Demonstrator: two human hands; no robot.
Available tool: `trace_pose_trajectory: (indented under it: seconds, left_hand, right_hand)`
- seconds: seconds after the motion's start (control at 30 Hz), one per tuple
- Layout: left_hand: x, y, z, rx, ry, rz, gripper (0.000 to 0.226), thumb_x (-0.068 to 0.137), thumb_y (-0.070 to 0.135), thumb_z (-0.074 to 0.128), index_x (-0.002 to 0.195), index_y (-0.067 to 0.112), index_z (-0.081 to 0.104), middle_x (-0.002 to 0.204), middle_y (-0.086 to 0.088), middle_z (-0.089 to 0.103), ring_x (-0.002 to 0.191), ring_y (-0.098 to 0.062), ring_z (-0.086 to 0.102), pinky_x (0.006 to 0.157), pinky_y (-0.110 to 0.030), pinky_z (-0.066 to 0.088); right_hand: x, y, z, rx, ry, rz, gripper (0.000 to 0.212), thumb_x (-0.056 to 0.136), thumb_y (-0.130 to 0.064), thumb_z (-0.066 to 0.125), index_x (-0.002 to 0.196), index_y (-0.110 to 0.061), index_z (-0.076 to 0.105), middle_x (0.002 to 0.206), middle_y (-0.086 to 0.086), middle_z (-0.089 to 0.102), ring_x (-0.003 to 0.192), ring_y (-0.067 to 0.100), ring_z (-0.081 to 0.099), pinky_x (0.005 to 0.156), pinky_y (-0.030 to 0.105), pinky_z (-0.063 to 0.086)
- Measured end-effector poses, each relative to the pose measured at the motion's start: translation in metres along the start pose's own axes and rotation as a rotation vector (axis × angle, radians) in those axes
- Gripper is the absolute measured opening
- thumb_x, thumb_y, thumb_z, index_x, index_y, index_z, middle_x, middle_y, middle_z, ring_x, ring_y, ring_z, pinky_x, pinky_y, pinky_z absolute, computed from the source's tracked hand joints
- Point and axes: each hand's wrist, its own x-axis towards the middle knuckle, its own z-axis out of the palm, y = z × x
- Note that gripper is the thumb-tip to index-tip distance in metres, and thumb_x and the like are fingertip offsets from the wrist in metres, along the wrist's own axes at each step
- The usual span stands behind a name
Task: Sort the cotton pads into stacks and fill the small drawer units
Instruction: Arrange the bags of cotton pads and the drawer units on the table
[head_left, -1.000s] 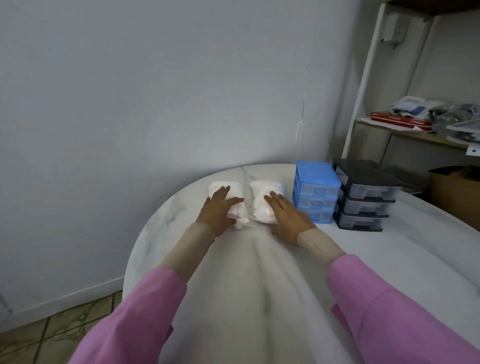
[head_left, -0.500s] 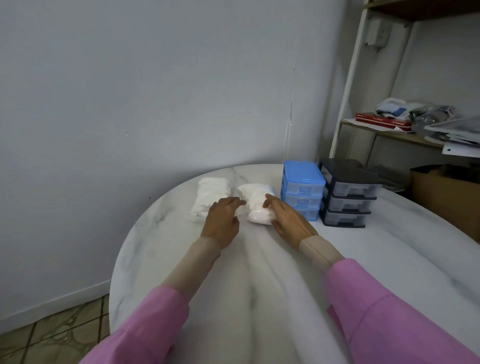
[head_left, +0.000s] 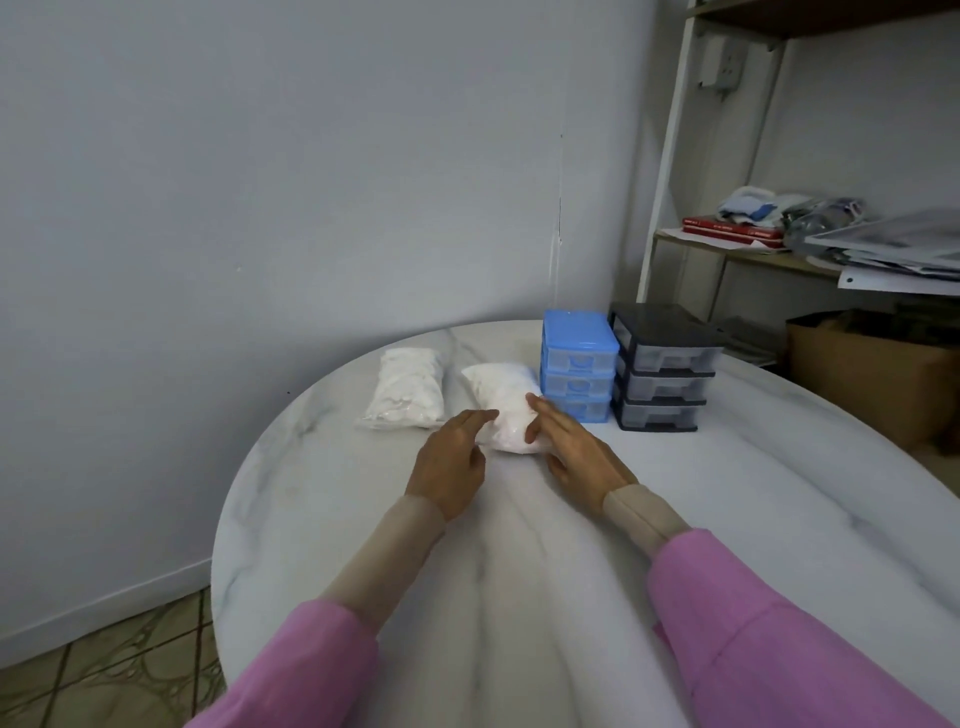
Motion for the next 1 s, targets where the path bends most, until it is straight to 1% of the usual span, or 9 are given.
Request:
trace_pose_trajectory:
  seconds: [0.1,0.23,0.33,0.43,0.53,0.63,0.7,0.83,1.0]
  left_hand:
    - [0.008,0.007,-0.001,0.010,0.102,0.014,0.058,0.071,-0.015,0.041,0.124,0.005,0.056,0.125,-0.012,0.057,0.116,-0.029,0.052,0.098,-0.028,0.037]
    - [0.035,0.040,0.001,-0.038,0.134,0.014,0.058,0.067,-0.015,0.039,0.119,0.004,0.058,0.118,-0.015,0.059,0.111,-0.031,0.052,0.091,-0.027,0.035]
    - [0.055,0.069,0.011,-0.046,0.124,0.019,0.057,0.072,-0.013,0.039,0.120,0.010,0.057,0.120,-0.011,0.058,0.111,-0.027,0.051,0.089,-0.030,0.037]
    - [0.078,0.095,0.024,-0.066,0.054,0.079,0.053,0.076,-0.011,0.039,0.121,0.010,0.056,0.123,-0.009,0.056,0.112,-0.026,0.050,0.089,-0.026,0.035]
    - [0.105,0.119,0.037,-0.050,-0.028,0.166,0.053,0.079,-0.011,0.038,0.126,0.008,0.053,0.128,-0.010,0.054,0.118,-0.026,0.047,0.094,-0.028,0.033]
    - [0.129,0.135,0.052,-0.003,-0.145,0.206,0.055,0.083,-0.009,0.039,0.135,0.007,0.044,0.137,-0.011,0.047,0.127,-0.026,0.041,0.102,-0.029,0.031]
    - [0.140,0.140,0.059,0.014,-0.220,0.220,0.058,0.083,-0.009,0.039,0.139,0.007,0.039,0.143,-0.011,0.042,0.132,-0.026,0.037,0.107,-0.031,0.030]
    - [0.150,0.144,0.069,0.017,-0.298,0.205,0.062,0.084,-0.011,0.039,0.143,0.007,0.034,0.149,-0.011,0.034,0.137,-0.024,0.031,0.112,-0.030,0.025]
    - [0.151,0.142,0.077,0.007,-0.314,0.181,0.059,0.087,-0.011,0.040,0.143,0.007,0.033,0.150,-0.011,0.032,0.139,-0.024,0.028,0.114,-0.030,0.022]
  right_hand:
    - [-0.004,0.001,-0.009,0.015,0.025,0.036,0.038,0.084,0.008,0.049,0.115,-0.014,0.051,0.153,-0.004,0.026,0.139,0.014,0.026,0.102,0.016,0.028]
    - [-0.009,0.021,-0.031,0.016,0.139,0.164,0.034,0.082,0.006,0.053,0.112,-0.011,0.053,0.141,0.002,0.041,0.130,0.019,0.039,0.103,0.032,0.039]
    - [-0.014,0.042,-0.050,0.146,0.243,0.308,0.031,0.079,0.009,0.054,0.106,-0.007,0.056,0.122,0.007,0.055,0.112,0.022,0.051,0.085,0.022,0.042]
    - [-0.009,0.062,-0.062,0.471,0.453,0.573,0.031,0.081,0.014,0.051,0.109,0.003,0.057,0.113,0.017,0.060,0.105,0.026,0.057,0.072,0.013,0.041]
    - [-0.001,0.073,-0.078,1.001,0.608,0.807,0.031,0.088,0.009,0.051,0.119,0.007,0.052,0.114,0.021,0.059,0.105,0.028,0.056,0.073,0.021,0.047]
    - [0.002,0.075,-0.092,1.217,0.598,0.894,0.034,0.092,0.003,0.049,0.126,0.004,0.049,0.121,0.020,0.057,0.101,0.024,0.054,0.081,0.028,0.047]
    - [0.002,0.076,-0.099,1.315,0.584,0.898,0.032,0.095,-0.001,0.045,0.126,0.002,0.048,0.126,0.019,0.057,0.109,0.028,0.057,0.082,0.028,0.046]
    - [0.003,0.078,-0.106,1.492,0.542,0.914,0.014,0.096,-0.008,0.043,0.098,-0.013,0.056,0.103,0.004,0.063,0.086,0.013,0.060,0.071,0.022,0.044]
    - [0.003,0.075,-0.106,1.598,0.523,0.953,0.020,0.095,-0.013,0.043,0.079,-0.015,0.055,0.090,-0.001,0.062,0.084,0.010,0.058,0.071,0.021,0.041]
